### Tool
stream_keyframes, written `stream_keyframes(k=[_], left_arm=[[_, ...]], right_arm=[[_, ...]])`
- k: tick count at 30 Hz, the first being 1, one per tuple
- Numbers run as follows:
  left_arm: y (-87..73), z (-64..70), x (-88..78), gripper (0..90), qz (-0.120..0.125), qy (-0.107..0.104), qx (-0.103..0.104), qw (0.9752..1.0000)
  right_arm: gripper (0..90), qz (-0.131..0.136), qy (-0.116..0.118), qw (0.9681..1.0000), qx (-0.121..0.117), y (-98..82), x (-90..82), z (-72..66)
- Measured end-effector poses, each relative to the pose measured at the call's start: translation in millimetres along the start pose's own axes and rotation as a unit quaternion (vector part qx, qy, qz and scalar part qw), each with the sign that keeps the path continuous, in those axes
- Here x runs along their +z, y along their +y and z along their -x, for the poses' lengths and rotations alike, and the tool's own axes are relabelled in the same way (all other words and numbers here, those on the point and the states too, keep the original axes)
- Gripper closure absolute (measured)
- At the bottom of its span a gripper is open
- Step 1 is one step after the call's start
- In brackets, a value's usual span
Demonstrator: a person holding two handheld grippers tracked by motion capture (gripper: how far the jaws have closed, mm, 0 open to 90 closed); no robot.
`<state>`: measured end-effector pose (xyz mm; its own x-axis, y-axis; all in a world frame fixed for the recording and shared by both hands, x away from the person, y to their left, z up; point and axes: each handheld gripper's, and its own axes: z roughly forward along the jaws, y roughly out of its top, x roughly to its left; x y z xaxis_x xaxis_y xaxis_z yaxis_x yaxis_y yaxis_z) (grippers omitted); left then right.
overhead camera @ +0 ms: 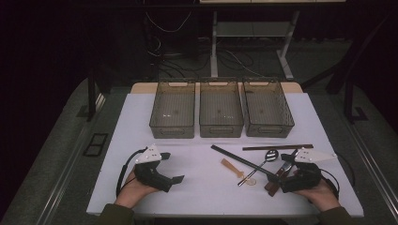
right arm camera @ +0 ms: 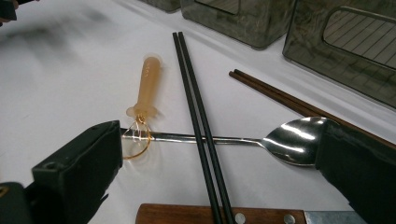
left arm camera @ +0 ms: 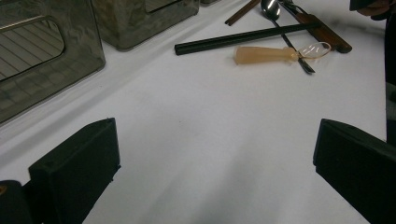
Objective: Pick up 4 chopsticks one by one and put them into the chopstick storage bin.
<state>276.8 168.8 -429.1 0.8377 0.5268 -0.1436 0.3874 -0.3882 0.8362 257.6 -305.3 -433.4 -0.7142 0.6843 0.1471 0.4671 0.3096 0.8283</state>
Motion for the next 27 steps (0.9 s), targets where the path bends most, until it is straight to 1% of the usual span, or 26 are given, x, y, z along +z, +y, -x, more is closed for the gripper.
stream_keyframes(k=[5, 6, 11, 12, 13, 14, 16, 18, 19, 22, 23, 24, 26, 27], left_arm=[[-0.2, -1.8, 1.2, 0.1, -0.002, -0.003, -0.002, 1.0000], [-0.1, -2.2, 1.5, 0.1, -0.002, -0.004, -0.003, 1.0000], [0.6, -1.9, 2.0, 0.3, -0.001, -0.004, -0.005, 1.0000], [0.5, -1.6, 1.8, 0.3, -0.001, -0.004, -0.004, 1.0000], [0.5, -1.4, 1.6, 0.3, 0.000, -0.004, -0.003, 1.0000], [0.4, -1.6, 1.2, 1.4, 0.001, -0.006, -0.004, 1.0000], [0.2, -1.6, 0.4, 1.7, 0.003, -0.005, -0.003, 1.0000], [-0.1, -1.9, -0.7, 2.3, 0.003, -0.006, -0.004, 1.0000], [-0.2, -1.9, -0.8, 2.6, 0.005, -0.006, -0.005, 1.0000], [0.3, -1.6, -0.5, 2.8, 0.005, -0.006, -0.004, 1.0000], [0.3, -1.4, -0.4, 2.8, 0.005, -0.005, -0.004, 1.0000], [0.3, -1.2, -0.2, 3.1, 0.005, -0.005, -0.004, 1.0000], [0.3, -1.4, -0.2, 3.3, 0.003, -0.005, -0.001, 1.0000], [0.2, -1.4, 0.0, 3.3, 0.003, -0.006, 0.000, 1.0000]], right_arm=[[1.0, -0.007, 0.002, 1.0000, 0.002, 1.2, -1.0, 2.8], [4.3, -0.014, -0.002, 0.9999, 0.001, 2.1, -2.3, 4.8], [7.1, -0.015, -0.004, 0.9999, 0.007, 5.0, -5.9, 9.1], [10.4, -0.013, -0.005, 0.9999, 0.010, 7.5, -7.3, 10.1], [10.4, -0.013, -0.005, 0.9999, 0.010, 7.5, -7.3, 10.1], [14.9, -0.012, 0.000, 0.9999, 0.008, 9.8, -8.7, 10.8], [15.4, -0.014, 0.000, 0.9998, 0.012, 11.5, -8.5, 11.0], [18.3, -0.017, -0.002, 0.9998, 0.013, 16.7, -7.0, 12.1], [21.2, -0.019, -0.001, 0.9997, 0.012, 17.7, -6.6, 12.7], [25.8, -0.026, -0.002, 0.9996, 0.009, 23.0, -3.1, 16.5], [25.8, -0.026, -0.002, 0.9996, 0.009, 23.0, -3.1, 16.5], [28.9, -0.033, 0.000, 0.9995, 0.004, 28.0, 0.0, 19.5], [30.5, -0.038, 0.002, 0.9993, 0.001, 33.6, 4.3, 22.2], [30.5, -0.038, 0.002, 0.9993, 0.001, 33.6, 4.3, 22.2]])
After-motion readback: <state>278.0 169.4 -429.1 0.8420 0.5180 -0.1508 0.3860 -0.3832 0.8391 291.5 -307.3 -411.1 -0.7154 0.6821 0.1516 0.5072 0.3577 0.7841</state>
